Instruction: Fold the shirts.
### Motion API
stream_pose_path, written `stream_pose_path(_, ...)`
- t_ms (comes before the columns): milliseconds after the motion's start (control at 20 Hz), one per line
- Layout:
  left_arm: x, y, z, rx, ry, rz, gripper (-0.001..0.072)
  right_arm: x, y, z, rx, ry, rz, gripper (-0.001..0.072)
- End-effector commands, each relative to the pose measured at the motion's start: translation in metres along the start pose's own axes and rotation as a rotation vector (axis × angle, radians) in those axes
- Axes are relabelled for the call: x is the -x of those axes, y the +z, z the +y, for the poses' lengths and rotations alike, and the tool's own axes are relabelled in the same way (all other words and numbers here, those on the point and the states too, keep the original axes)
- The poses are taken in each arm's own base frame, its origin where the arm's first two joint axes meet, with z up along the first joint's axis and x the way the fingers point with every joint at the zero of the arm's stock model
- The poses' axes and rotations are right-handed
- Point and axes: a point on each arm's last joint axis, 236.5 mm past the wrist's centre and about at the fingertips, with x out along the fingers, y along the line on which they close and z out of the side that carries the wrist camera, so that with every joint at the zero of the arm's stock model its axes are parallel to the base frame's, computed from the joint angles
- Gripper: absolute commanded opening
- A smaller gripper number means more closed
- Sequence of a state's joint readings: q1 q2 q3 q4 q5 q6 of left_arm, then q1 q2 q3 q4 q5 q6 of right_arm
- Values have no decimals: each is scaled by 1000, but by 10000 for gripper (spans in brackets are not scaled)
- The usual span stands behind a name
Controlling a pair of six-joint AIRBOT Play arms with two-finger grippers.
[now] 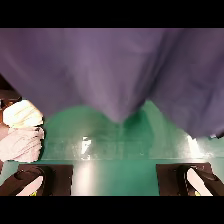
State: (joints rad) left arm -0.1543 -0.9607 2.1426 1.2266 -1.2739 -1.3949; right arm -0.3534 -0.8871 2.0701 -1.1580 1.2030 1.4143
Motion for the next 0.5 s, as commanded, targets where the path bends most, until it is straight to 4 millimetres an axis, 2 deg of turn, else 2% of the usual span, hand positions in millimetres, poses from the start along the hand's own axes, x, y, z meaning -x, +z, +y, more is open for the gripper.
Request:
stream_pose_path(0,-57,-88,17,66,-4,245,22,-43,-48,9,-51,117,206,18)
stream_pose_path(50,-78,-129,21,98,-16,357,23,-66,-77,16,-75,171,305,18)
stream_pose_path(100,-98,-174,25,126,-26,476,22,-92,-116,24,-101,218,420,18)
stream_pose_path(250,-143,-296,35,210,-47,781,22,-153,-248,45,-148,279,759,18)
stream_pose_path(300,-156,-328,37,215,-62,848,23,-170,-289,56,-161,300,850,18)
stream_pose_path(350,-170,-358,42,229,-60,908,23,-187,-322,65,-175,314,902,19)
stream_pose_path(450,-199,-399,56,258,-34,950,23,-224,-373,75,-195,301,930,19)
